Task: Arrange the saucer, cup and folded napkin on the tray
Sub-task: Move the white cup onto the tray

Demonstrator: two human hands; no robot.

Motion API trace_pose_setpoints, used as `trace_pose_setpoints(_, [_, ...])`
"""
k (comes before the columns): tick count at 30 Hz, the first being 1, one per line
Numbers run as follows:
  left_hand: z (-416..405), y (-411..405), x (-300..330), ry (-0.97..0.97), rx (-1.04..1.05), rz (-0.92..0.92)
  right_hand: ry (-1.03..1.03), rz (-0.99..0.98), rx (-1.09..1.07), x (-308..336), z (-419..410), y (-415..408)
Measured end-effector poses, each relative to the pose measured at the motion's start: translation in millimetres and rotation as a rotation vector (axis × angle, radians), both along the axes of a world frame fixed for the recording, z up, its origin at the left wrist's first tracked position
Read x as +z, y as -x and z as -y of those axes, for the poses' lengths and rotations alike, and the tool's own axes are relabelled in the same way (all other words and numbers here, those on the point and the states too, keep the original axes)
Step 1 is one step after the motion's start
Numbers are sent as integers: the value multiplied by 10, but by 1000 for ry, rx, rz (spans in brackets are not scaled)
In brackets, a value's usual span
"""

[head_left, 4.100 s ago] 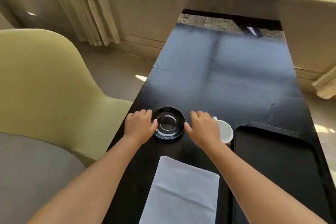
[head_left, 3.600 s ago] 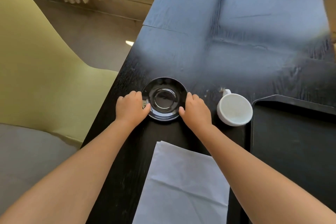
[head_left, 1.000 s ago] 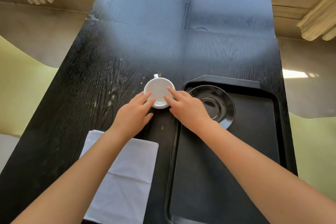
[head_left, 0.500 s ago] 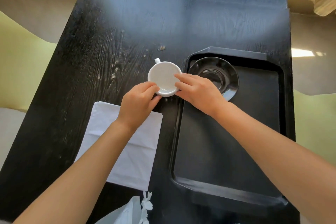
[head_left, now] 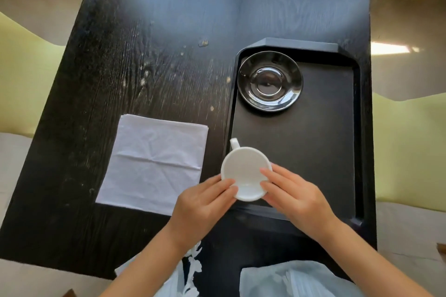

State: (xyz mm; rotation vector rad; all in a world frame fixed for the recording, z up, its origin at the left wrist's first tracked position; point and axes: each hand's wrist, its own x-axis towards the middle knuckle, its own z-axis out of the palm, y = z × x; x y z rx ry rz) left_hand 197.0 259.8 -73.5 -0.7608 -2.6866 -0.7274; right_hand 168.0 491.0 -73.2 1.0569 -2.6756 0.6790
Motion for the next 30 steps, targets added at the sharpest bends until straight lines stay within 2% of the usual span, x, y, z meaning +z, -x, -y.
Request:
trace_pose_setpoints(14, [-20, -246, -203, 80, -13, 38, -80, 41, -37, -122, 0, -243])
trace_pose_setpoints(23, [2, -278, -144, 102, -42, 157, -117, 78, -75, -64, 32, -284])
trace_pose_setpoints(27, [122, -306, 86, 52, -46, 208, -203, 126, -211, 126, 98, -401])
trace_pose_setpoints(30, [418, -293, 267, 25, 29, 190, -92, 72, -341, 372, 377, -505])
